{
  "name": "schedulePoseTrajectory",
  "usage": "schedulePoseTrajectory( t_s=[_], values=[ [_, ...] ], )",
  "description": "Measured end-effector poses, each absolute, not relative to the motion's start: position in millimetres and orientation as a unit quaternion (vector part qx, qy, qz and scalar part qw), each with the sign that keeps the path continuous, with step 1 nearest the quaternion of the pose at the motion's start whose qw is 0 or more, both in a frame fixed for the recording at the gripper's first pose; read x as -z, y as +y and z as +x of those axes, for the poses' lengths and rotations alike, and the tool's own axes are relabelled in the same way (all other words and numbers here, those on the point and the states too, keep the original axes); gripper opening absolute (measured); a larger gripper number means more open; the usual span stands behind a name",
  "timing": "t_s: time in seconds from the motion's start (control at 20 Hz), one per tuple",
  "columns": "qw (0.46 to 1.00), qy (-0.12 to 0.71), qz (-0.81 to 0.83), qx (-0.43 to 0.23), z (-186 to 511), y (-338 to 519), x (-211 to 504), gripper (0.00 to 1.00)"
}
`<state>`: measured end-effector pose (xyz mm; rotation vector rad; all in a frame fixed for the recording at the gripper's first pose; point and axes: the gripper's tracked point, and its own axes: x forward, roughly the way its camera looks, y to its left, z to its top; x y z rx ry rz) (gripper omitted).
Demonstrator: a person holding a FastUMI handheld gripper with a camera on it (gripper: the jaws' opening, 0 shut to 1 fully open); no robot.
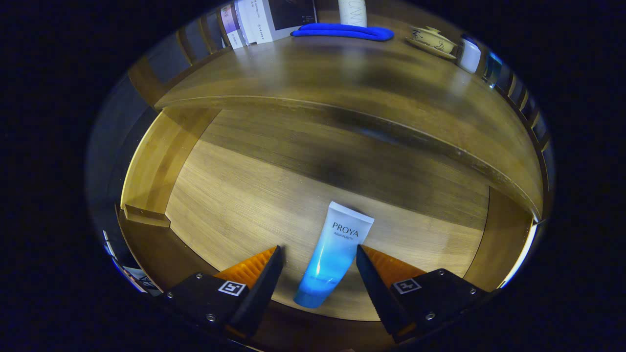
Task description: Pull open the drawer, take out the items inside it, and place them on the countertop above the cabinet.
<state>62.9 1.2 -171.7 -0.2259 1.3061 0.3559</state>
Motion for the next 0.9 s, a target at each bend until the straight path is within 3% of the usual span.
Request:
schedulePoseTrajectory(
  t_s=[0.3, 0.35, 0.45, 0.6, 0.9],
  values=[
    [0.767, 0.604, -0.142, -0.164, 59.7, -14.5, 177.7, 0.89],
    [0.767, 0.597, -0.153, -0.178, 60.9, -15.5, 176.1, 0.84],
    [0.773, 0.585, -0.157, -0.190, 58.3, -14.6, 176.3, 0.54],
    [0.787, 0.564, -0.152, -0.198, 60.4, -15.1, 173.8, 0.39],
    [0.820, 0.499, -0.176, -0.220, 63.6, -8.6, 151.2, 0.38]
  ],
)
